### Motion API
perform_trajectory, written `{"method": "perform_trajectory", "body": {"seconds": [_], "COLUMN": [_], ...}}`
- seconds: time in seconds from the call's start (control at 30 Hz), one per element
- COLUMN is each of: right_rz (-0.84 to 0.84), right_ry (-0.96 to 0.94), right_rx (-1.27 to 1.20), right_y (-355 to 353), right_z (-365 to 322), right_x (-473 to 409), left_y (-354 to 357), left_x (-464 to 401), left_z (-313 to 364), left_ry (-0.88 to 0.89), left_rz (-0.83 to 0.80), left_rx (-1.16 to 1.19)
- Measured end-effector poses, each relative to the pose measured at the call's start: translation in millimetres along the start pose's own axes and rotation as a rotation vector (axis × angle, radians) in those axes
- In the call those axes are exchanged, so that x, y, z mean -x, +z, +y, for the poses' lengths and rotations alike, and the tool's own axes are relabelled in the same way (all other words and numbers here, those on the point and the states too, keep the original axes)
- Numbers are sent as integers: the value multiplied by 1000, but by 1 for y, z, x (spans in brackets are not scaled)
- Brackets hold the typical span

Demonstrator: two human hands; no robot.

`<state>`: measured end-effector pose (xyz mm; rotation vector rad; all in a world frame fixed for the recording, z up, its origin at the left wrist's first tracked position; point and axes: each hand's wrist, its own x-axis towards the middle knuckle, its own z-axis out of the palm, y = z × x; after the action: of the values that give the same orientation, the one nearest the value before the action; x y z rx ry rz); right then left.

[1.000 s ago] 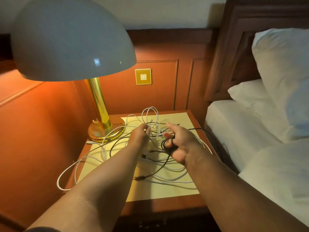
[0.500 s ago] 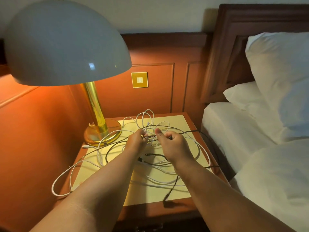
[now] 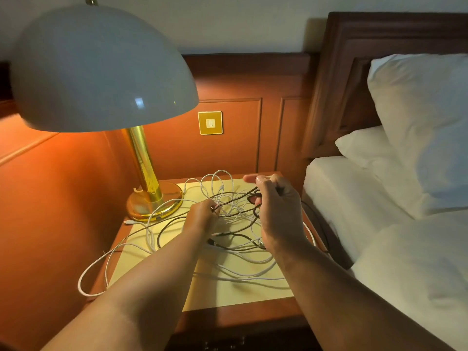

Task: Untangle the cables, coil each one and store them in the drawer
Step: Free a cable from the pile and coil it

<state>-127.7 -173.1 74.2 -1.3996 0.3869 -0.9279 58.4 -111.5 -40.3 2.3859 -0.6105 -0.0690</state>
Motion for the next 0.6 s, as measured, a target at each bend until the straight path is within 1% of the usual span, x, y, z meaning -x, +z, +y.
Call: {"method": "perform_trajectory", "body": {"seconds": [0.07,0.2,0.3,0.37,0.43,0.47,0.53,0.6], "right_rz": [16,51,46,-8,-108,-162,-261,-336], "right_ry": [-11,0,111,209,317,363,411,410], "right_rx": [34,151,241,283,323,344,403,492], "right_y": [-1,-6,-12,-12,-11,-10,-7,-3], "right_z": [0,7,7,5,1,-1,-7,-13], "right_x": [0,0,3,5,10,12,18,24], "left_y": [-5,-21,-38,-52,-69,-77,-93,-107], "left_x": [2,10,14,17,21,24,35,43], "left_z": [-2,4,13,19,27,30,38,46], "left_ry": [38,89,149,271,416,480,567,627], "left_rz": [45,88,111,167,221,221,142,35], "left_rx": [45,20,44,24,-16,-36,-119,-235]}}
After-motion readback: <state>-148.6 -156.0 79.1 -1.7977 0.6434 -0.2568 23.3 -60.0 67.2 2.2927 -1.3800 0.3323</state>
